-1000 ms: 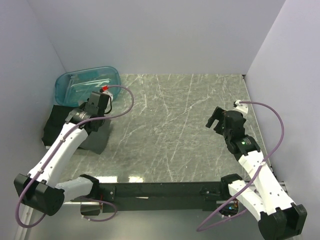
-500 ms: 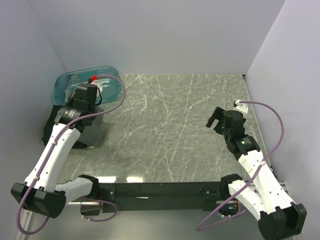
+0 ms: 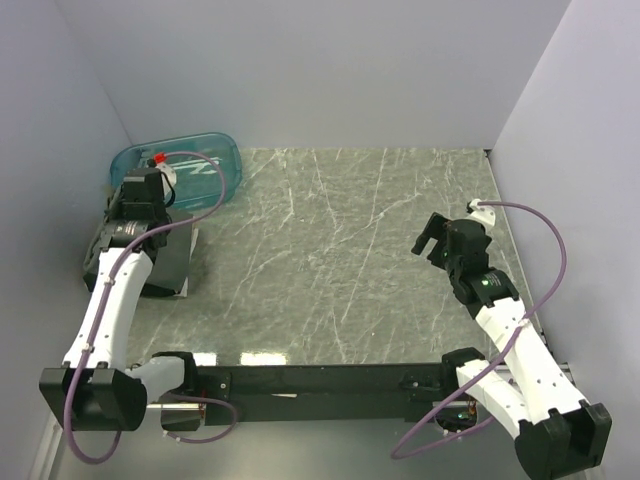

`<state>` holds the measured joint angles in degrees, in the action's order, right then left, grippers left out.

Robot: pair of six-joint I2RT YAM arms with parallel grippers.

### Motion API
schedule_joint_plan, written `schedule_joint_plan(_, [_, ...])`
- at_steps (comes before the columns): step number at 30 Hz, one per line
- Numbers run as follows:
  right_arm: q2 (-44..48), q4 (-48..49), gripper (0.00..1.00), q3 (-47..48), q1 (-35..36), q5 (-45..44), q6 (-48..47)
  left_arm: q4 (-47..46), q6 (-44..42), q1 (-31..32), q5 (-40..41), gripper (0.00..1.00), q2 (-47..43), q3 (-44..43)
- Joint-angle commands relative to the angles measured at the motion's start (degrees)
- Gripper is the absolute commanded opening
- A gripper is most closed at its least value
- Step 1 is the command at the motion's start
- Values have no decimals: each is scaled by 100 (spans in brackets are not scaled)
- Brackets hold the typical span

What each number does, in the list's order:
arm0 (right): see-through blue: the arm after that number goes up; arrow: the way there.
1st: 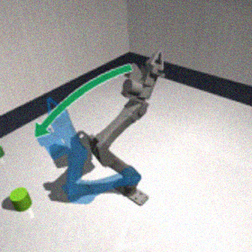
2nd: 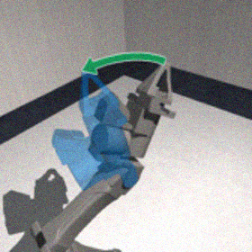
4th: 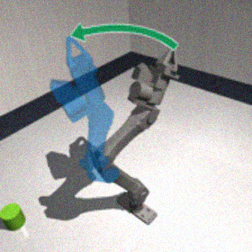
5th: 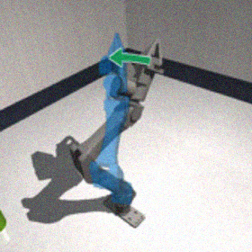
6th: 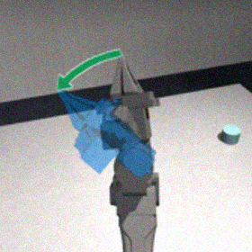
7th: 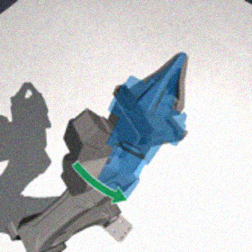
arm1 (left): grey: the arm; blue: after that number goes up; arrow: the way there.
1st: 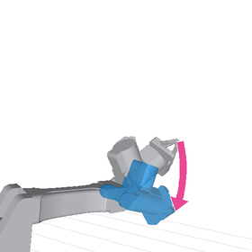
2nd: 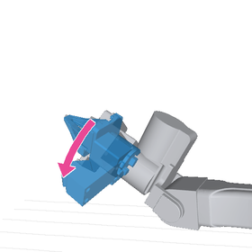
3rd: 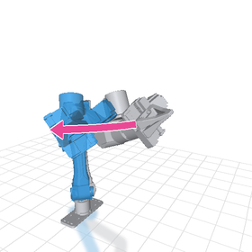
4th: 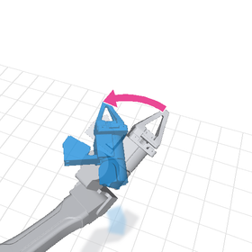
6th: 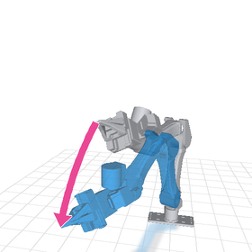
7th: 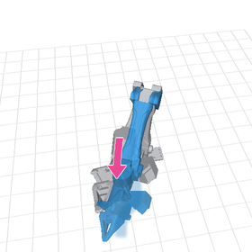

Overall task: Fold and stack the t-shirts
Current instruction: Neatly place the folded tshirt to the corner

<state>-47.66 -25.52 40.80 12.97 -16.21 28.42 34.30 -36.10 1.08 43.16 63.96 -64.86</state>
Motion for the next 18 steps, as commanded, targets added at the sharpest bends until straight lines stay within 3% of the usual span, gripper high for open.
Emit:
schedule_joint_plan(1, [-68, 197, 100, 16, -49, 56, -74, -495, -345, -301, -483, 1, 116, 52])
schedule_joint_plan(6, [99, 337, 100, -72, -67, 328, -126, -854, -530, -590, -756, 1, 370, 246])
schedule_joint_plan(14, [99, 328, 100, -72, -67, 311, -118, -1751, -943, -917, -537, 1, 889, 439])
schedule_joint_plan(18, [152, 337, 100, -89, -84, 241, -109, -1778, -741, -1110, -800, 1, 1012, 272])
